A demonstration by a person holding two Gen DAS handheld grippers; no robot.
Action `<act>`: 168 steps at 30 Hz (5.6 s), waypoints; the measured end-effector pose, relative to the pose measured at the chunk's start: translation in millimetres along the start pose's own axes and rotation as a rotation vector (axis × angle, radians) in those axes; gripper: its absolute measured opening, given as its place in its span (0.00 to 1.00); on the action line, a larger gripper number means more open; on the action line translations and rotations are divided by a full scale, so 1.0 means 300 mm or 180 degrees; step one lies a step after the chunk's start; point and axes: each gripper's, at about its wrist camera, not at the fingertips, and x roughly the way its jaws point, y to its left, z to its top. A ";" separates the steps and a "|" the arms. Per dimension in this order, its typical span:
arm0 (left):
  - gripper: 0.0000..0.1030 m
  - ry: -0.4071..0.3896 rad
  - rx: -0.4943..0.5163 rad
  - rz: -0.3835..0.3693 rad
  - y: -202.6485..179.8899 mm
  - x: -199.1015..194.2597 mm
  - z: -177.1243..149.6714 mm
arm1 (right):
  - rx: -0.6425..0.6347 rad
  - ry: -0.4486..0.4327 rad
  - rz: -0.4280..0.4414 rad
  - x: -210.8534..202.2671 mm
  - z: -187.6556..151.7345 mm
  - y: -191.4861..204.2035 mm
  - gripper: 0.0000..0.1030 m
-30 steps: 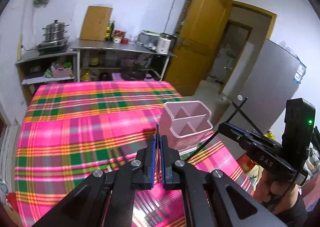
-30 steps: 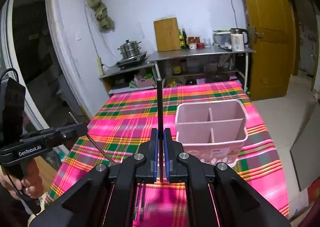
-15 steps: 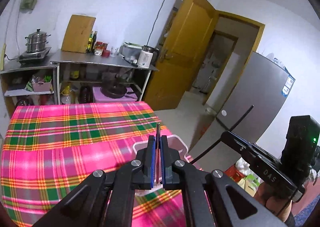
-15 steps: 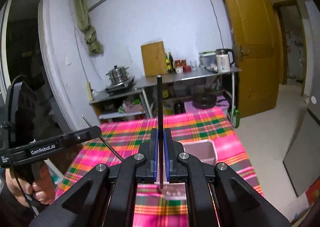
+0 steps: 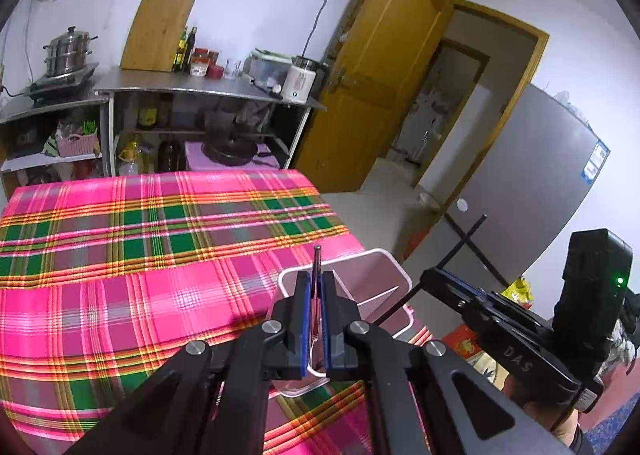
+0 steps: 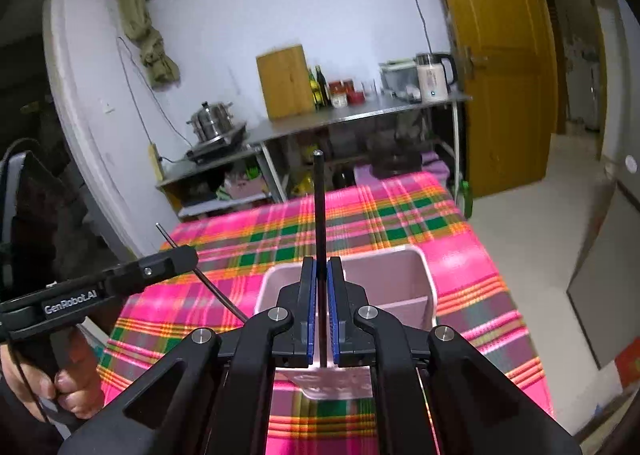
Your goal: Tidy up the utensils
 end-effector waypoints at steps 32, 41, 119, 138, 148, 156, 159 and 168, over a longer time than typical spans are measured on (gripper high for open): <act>0.22 -0.0442 0.0058 0.0304 0.058 -0.328 -0.244 | -0.0015 -0.0063 0.0057 -0.189 -0.196 0.056 0.18; 0.22 -0.0301 -0.0068 0.0541 0.138 -0.388 -0.425 | -0.0181 0.0076 0.0206 -0.207 -0.318 0.140 0.18; 0.10 0.0507 -0.0629 0.1312 0.666 -0.151 -0.609 | -0.0751 0.1509 0.0709 0.560 -0.561 0.543 0.10; 0.04 0.0463 -0.0521 0.1289 0.625 -0.210 -0.549 | -0.0819 0.1291 0.0768 0.461 -0.471 0.562 0.05; 0.04 0.0101 -0.0330 0.1141 0.480 -0.386 -0.450 | -0.0765 0.0901 0.0858 0.265 -0.369 0.558 0.05; 0.04 -0.0105 -0.0163 0.1016 0.358 -0.497 -0.406 | -0.0694 0.0592 0.0879 0.096 -0.313 0.529 0.05; 0.04 -0.0163 -0.0117 0.0977 0.319 -0.524 -0.390 | -0.0667 0.0501 0.0873 0.049 -0.293 0.517 0.05; 0.04 -0.0312 -0.0068 0.0839 0.233 -0.562 -0.328 | -0.0600 0.0282 0.0817 -0.058 -0.247 0.466 0.05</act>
